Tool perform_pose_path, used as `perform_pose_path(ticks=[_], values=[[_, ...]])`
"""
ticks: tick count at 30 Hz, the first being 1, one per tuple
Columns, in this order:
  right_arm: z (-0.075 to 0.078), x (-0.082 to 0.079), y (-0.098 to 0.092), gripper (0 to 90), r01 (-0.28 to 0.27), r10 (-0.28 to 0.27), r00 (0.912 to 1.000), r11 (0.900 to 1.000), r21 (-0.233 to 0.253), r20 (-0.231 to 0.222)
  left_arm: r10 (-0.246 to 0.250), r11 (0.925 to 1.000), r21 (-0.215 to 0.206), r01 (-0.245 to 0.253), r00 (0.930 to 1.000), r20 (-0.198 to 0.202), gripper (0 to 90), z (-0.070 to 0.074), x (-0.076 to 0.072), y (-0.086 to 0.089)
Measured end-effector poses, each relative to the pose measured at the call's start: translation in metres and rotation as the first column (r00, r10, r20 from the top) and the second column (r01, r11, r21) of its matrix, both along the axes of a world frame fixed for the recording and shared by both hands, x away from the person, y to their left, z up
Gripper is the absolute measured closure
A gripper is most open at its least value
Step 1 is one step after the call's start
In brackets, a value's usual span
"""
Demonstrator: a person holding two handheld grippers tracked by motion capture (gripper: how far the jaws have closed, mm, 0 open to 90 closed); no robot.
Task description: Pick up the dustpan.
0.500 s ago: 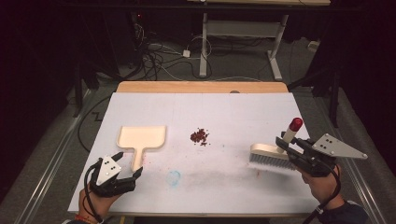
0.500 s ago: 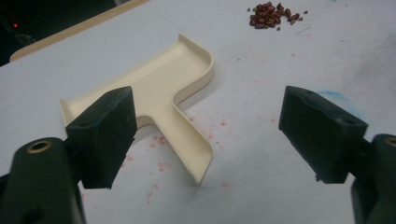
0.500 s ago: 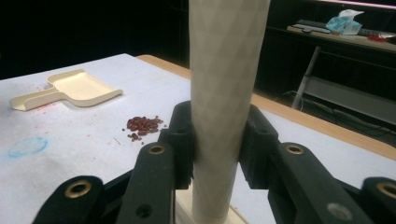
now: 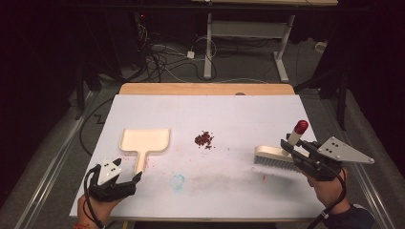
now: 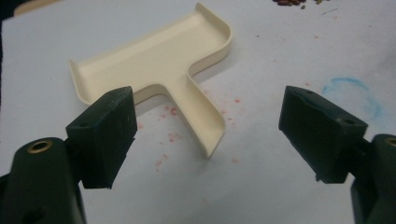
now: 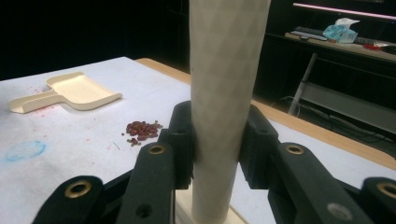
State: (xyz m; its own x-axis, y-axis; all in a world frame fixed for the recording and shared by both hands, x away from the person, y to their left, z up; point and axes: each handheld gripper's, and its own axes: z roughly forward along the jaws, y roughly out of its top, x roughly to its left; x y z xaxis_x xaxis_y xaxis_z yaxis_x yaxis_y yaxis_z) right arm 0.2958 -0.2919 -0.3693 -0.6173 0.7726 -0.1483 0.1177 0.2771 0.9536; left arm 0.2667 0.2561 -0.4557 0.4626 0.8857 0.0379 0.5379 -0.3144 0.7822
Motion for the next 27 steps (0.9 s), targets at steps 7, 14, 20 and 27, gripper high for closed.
perform_pose_path(ticks=[7,14,20,27], values=[[-0.003,0.004,0.001,70.4,0.008,-0.008,0.9998,1.000,-0.007,-0.017,0.061,0.9891,-0.122,-0.083,0.9834,-0.171,19.1,-0.014,0.045,0.009],[-0.006,0.004,0.003,70.3,0.014,-0.015,0.9996,1.000,-0.020,-0.024,0.042,0.9955,-0.069,-0.065,0.9565,-0.289,27.7,-0.037,0.072,-0.017],[-0.006,0.003,0.004,70.3,0.008,-0.009,0.9996,1.000,-0.020,-0.027,0.094,0.9953,0.001,-0.097,0.9647,-0.246,42.3,-0.040,0.086,-0.021],[-0.007,0.004,0.003,70.3,0.007,-0.008,0.9994,1.000,-0.013,-0.033,0.052,0.9985,0.027,-0.047,0.9708,-0.234,61.1,-0.038,0.096,-0.019]])
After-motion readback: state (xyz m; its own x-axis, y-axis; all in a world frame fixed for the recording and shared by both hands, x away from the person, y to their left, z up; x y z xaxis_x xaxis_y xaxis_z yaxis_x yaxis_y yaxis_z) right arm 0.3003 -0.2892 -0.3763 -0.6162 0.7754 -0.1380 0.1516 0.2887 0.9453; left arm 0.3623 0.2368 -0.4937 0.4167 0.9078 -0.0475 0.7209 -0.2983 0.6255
